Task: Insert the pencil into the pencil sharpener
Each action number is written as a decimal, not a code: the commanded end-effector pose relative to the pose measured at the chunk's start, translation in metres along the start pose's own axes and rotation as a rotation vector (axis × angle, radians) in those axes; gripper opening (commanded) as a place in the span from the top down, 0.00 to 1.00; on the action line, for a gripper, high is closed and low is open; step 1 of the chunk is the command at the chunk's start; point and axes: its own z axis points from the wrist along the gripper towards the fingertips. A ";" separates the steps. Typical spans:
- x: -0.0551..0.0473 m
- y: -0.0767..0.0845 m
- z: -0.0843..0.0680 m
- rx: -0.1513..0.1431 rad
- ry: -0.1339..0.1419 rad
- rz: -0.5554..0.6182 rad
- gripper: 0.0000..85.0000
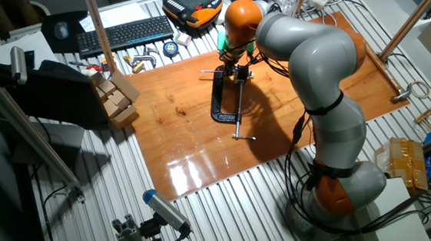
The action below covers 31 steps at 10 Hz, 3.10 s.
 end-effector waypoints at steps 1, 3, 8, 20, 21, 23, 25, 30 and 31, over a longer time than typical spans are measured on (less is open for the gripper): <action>0.000 0.000 0.000 -0.001 -0.001 0.001 1.00; -0.001 0.000 0.000 -0.001 -0.001 0.001 1.00; -0.002 0.000 0.000 0.004 -0.001 0.015 1.00; -0.007 0.000 -0.001 0.006 0.006 0.025 1.00; -0.008 0.000 -0.001 0.006 0.006 0.025 1.00; -0.010 0.000 -0.001 0.006 0.006 0.022 1.00; -0.013 0.002 -0.002 0.006 0.006 0.020 1.00; -0.020 0.003 -0.002 0.007 0.004 0.011 1.00; -0.021 0.003 -0.002 0.007 0.004 0.011 1.00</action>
